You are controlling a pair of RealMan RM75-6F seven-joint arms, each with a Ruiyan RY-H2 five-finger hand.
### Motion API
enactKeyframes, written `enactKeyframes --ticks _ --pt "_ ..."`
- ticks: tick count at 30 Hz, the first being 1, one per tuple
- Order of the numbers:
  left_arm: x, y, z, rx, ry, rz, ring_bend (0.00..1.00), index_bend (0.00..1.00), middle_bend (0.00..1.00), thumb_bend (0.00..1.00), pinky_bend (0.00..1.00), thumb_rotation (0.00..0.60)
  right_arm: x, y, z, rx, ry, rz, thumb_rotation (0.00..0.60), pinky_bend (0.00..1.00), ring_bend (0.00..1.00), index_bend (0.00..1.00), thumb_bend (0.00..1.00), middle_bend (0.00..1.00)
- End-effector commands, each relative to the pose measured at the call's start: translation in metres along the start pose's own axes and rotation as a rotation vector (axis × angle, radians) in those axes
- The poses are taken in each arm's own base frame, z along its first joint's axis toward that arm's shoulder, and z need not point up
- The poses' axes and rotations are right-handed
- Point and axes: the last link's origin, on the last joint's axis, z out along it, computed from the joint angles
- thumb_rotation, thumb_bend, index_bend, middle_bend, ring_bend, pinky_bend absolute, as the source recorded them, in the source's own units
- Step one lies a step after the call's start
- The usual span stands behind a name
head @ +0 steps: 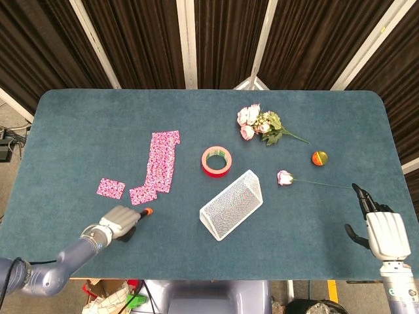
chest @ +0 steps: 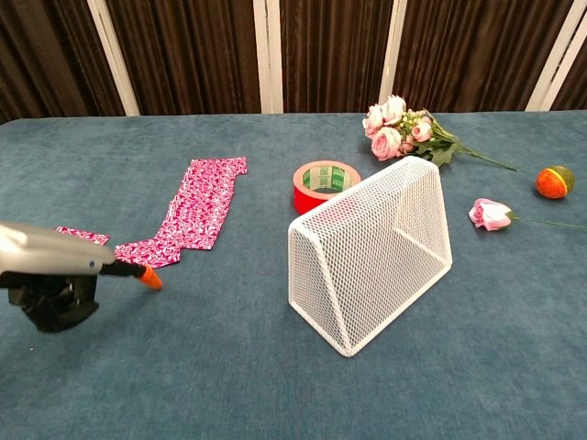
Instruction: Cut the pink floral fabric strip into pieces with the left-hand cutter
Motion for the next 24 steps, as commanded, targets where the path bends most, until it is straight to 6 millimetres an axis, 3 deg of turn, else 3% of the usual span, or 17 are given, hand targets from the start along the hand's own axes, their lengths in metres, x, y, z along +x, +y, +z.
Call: enactKeyframes --ticks 1,9,24 --pt "0.007 -0.009 0.002 0.028 0.071 -0.006 0.72 0.0 0.83 0.91 0.67 0.6 -0.001 0.0 0.0 -0.001 -0.002 -0.001 0.6 0.46 0.45 0.0 0.29 0.22" --pt "0.01 -0.027 0.013 0.113 0.105 0.0 0.72 0.0 0.83 0.91 0.67 0.6 -0.002 0.0 0.001 -0.003 -0.003 0.0 0.6 0.46 0.45 0.0 0.29 0.22" --pt "0.005 -0.03 0.036 0.159 0.048 0.001 0.72 0.0 0.83 0.91 0.67 0.6 -0.001 0.002 0.001 -0.009 -0.004 0.005 0.6 0.46 0.45 0.0 0.29 0.22"
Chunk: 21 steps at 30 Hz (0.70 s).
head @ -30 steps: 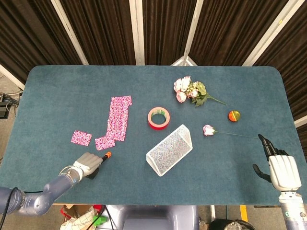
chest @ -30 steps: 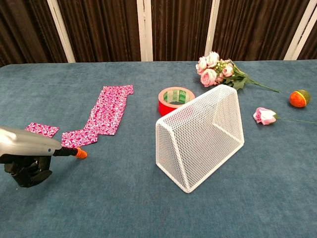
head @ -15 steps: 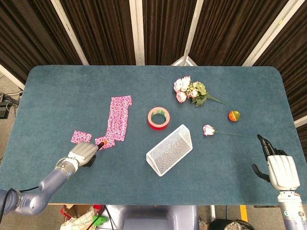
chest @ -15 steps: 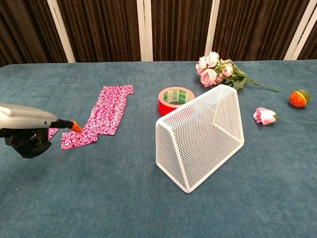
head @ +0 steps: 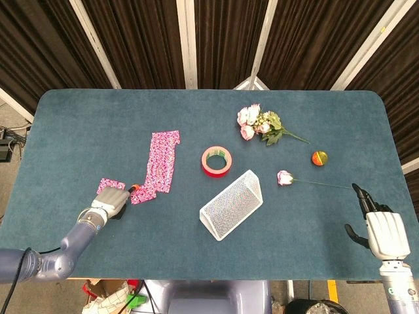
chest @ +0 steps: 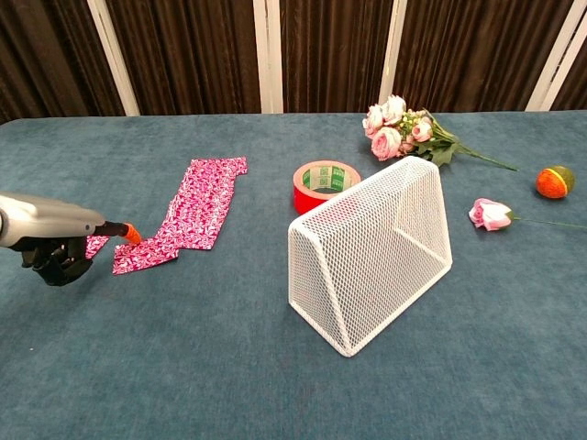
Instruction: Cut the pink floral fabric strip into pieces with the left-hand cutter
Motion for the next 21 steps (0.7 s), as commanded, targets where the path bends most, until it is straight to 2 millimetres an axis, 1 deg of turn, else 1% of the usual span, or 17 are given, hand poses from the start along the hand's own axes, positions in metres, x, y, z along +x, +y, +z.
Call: enactKeyframes --ticks 1,5,16,21 --pt "-0.002 0.003 0.001 -0.013 -0.021 0.001 0.72 0.0 0.83 0.91 0.67 0.6 0.0 0.0 0.0 0.002 0.0 0.001 0.6 0.46 0.45 0.0 0.29 0.22" --pt "-0.003 0.004 -0.002 -0.018 -0.032 0.005 0.72 0.0 0.83 0.91 0.67 0.6 0.0 -0.001 -0.001 0.005 0.0 0.004 0.6 0.46 0.45 0.0 0.29 0.22" --pt "-0.008 0.004 -0.017 -0.052 -0.041 0.01 0.72 0.0 0.83 0.91 0.67 0.6 -0.001 -0.003 0.0 0.013 -0.001 0.005 0.6 0.46 0.45 0.0 0.29 0.22" --pt "-0.013 0.004 -0.021 -0.056 -0.047 0.03 0.72 0.0 0.83 0.91 0.67 0.6 0.0 -0.003 0.0 0.012 0.001 0.008 0.6 0.46 0.45 0.0 0.29 0.22"
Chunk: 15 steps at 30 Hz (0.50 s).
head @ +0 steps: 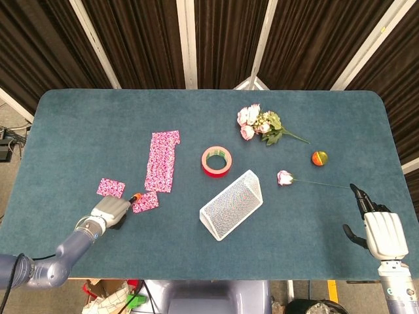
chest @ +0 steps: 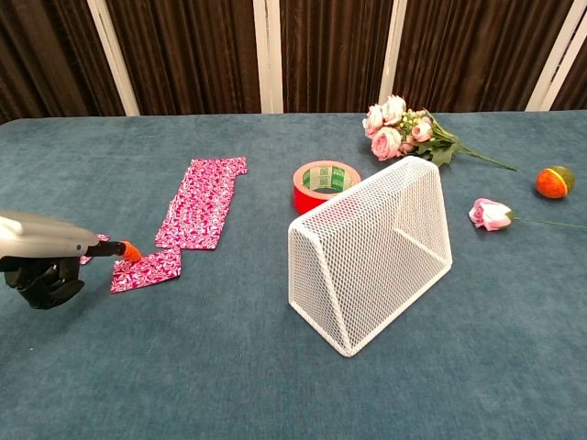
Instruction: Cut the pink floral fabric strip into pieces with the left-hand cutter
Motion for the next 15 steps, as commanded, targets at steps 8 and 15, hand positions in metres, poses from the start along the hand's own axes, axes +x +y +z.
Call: enactKeyframes --ticks 8,15 --pt "-0.01 0.008 -0.004 -0.024 -0.015 0.038 0.72 0.0 0.83 0.91 0.67 0.6 0.0 0.001 0.0 -0.002 -0.001 0.004 0.6 0.46 0.45 0.0 0.29 0.22" --pt "-0.012 0.016 -0.008 -0.054 -0.023 0.037 0.72 0.0 0.83 0.91 0.67 0.6 0.001 0.001 0.0 -0.002 0.001 0.006 0.6 0.46 0.45 0.0 0.29 0.22"
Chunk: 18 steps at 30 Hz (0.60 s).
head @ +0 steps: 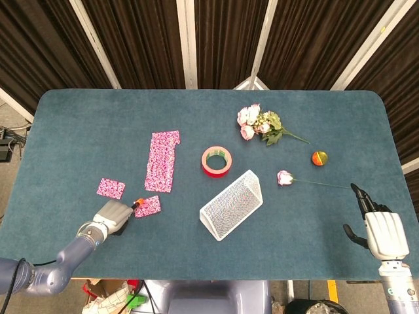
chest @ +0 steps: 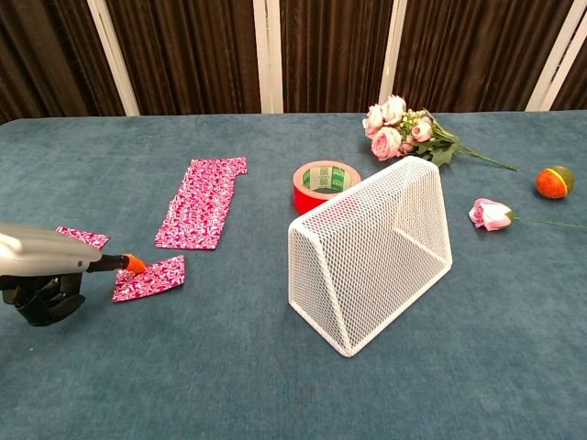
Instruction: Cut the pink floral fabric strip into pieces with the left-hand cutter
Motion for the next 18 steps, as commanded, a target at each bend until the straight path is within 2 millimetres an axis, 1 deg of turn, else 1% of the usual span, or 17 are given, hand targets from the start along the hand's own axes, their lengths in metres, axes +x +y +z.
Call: enactKeyframes --ticks 1,15,18 --pt "0.0 0.003 -0.002 -0.014 -0.004 -0.004 0.72 0.0 0.83 0.91 0.67 0.6 0.0 0.0 0.0 0.001 -0.001 0.0 0.6 0.46 0.45 0.0 0.29 0.22" --pt "0.001 0.011 -0.014 -0.075 -0.045 -0.047 0.72 0.0 0.83 0.91 0.67 0.6 0.001 0.0 0.0 -0.003 0.004 0.001 0.6 0.46 0.45 0.0 0.29 0.22" --pt "0.005 0.011 -0.016 -0.089 -0.04 -0.079 0.72 0.0 0.83 0.91 0.67 0.6 0.001 0.001 0.0 -0.007 0.006 0.001 0.6 0.46 0.45 0.0 0.29 0.22"
